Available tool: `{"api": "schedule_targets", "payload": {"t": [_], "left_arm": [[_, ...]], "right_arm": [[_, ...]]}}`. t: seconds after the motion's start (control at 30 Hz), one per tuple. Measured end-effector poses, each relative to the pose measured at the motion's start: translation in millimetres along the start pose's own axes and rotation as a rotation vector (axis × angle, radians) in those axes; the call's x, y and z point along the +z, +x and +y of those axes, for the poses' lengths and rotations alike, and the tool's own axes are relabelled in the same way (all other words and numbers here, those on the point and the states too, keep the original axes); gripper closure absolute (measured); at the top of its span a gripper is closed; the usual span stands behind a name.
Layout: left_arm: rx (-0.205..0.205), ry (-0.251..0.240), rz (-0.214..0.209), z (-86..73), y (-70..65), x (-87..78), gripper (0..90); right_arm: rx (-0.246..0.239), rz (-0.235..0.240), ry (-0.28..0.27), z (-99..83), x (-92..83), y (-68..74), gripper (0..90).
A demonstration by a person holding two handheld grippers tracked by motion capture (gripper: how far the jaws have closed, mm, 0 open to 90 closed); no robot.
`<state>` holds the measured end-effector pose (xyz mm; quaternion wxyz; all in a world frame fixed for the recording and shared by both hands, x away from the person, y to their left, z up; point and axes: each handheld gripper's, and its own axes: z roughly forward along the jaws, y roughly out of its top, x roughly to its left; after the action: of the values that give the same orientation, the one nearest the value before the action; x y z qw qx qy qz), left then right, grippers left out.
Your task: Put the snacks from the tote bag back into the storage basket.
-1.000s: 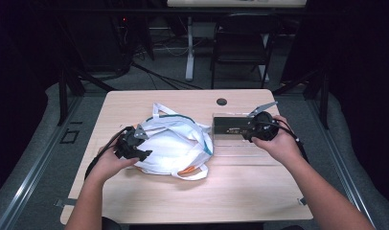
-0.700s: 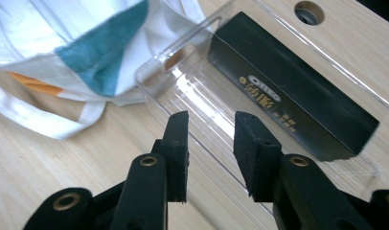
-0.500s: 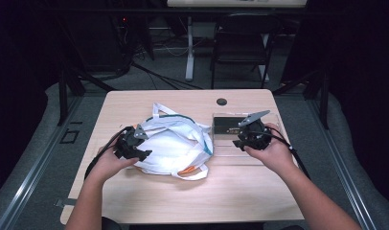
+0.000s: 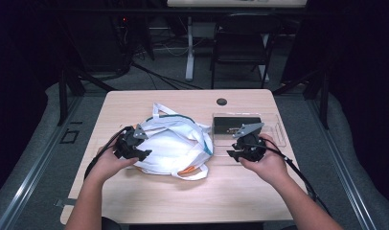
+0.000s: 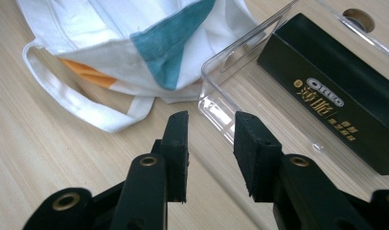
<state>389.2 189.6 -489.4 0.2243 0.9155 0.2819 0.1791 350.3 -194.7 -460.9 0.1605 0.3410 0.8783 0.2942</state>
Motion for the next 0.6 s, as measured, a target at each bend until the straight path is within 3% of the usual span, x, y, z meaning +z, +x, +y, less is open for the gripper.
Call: {"api": "schedule_targets", "payload": {"t": [0.6], "left_arm": [[0.002,0.001,0.002,-0.2,-0.1,0.0,46.2]], "right_arm": [[0.007,0.022,-0.031,-26.0,13.4,24.8,66.2]]}}
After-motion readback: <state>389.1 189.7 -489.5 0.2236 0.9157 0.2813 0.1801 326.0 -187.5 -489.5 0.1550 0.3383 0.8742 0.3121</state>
